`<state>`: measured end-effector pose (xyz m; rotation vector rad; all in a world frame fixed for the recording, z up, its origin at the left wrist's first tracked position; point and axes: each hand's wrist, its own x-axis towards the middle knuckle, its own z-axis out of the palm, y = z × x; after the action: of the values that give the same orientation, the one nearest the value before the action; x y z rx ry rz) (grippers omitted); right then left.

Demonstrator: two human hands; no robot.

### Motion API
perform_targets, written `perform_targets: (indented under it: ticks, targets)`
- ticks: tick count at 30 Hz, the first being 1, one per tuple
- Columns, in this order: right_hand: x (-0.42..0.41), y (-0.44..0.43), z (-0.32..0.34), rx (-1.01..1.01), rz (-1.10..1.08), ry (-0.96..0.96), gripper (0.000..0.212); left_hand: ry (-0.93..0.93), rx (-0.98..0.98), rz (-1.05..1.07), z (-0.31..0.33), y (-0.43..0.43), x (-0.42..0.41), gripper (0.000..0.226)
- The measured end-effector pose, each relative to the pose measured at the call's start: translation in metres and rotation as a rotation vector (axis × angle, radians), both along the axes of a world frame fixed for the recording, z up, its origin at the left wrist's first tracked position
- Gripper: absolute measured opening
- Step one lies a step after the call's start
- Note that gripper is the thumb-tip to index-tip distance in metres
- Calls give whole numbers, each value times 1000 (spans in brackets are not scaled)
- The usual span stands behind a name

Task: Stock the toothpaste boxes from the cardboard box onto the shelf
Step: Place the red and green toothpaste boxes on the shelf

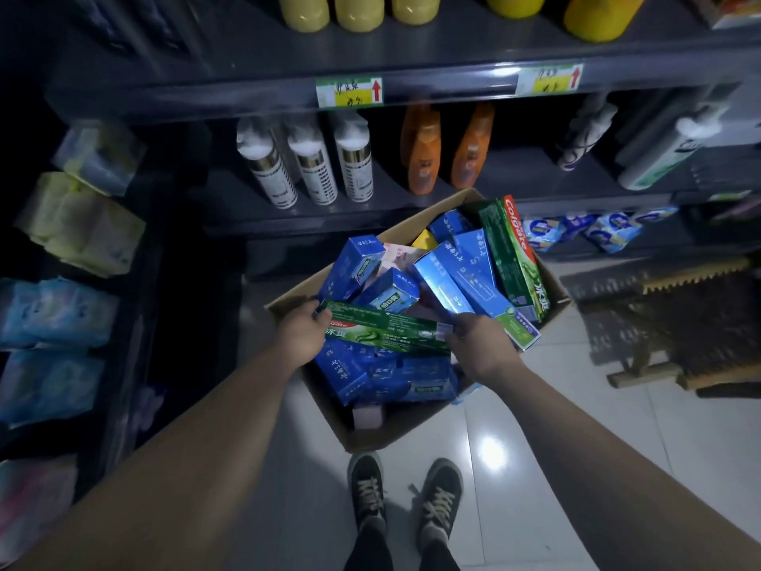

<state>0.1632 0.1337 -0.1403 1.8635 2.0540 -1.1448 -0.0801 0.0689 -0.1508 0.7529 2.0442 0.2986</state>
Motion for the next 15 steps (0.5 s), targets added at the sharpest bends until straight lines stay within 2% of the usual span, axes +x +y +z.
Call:
perform_targets:
  ticks: [5,10,13,15]
  targets:
    - [-4,-5,-9,-11,-70,23,10,-22,-2,44,-4,0,1,42]
    - [-2,-11,-6,11,-316,198,13,-58,172,224,2,-13,-1,25]
    - [-1,-16,0,25,-462,294,25,-53,256,288,12,-17,-2,16]
    - [-1,-20,6,24,-520,343,28,-61,317,316,24,-17,-1,20]
